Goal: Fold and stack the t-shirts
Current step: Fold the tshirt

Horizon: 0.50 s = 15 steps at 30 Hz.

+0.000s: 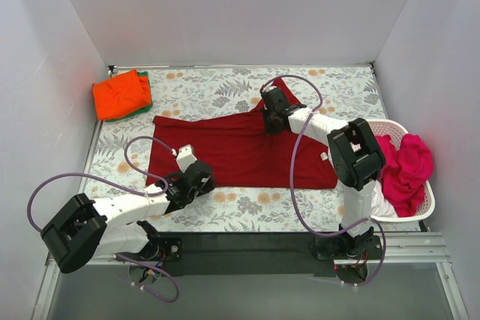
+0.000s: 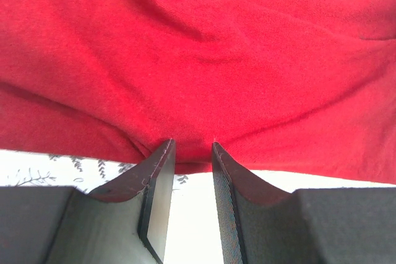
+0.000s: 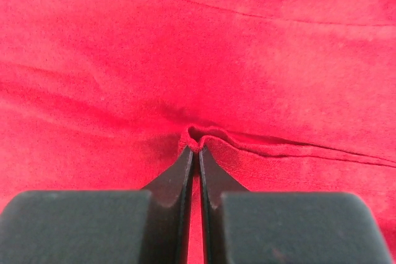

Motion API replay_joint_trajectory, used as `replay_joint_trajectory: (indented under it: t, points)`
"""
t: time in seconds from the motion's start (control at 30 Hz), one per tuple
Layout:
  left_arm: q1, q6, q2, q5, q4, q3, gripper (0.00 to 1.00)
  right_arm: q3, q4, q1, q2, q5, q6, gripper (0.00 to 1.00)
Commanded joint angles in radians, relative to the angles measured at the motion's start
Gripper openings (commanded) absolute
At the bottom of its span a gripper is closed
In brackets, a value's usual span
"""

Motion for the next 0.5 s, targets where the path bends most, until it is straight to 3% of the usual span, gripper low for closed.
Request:
replay_joint_trajectory:
  t: [0.0, 0.17, 0.2, 0.23, 0.33, 0.47]
  points:
    - [-0.006, -0.022, -0.048, -0.058, -0.074, -0.008, 0.30, 0.048, 0.014, 0.000, -0.006, 0.042, -0.011, 0.01]
    - [-0.006, -0.008, -0.076, -0.095, -0.100, 0.042, 0.32, 0.069, -0.012, 0.001, 0.016, 0.029, -0.016, 0.04]
    - [-0.006, 0.005, -0.077, -0.101, -0.100, 0.059, 0.32, 0.068, -0.017, 0.001, 0.016, 0.028, -0.016, 0.10]
    - [-0.006, 0.015, -0.076, -0.107, -0.100, 0.089, 0.33, 0.053, -0.018, 0.001, -0.003, 0.025, -0.014, 0.23]
    - [-0.006, 0.061, -0.062, -0.150, -0.097, 0.158, 0.36, -0.004, -0.020, 0.001, -0.072, 0.035, -0.013, 0.39]
    - [-0.002, 0.139, -0.004, -0.230, -0.045, 0.205, 0.41, -0.106, -0.020, 0.001, -0.181, 0.042, -0.002, 0.49]
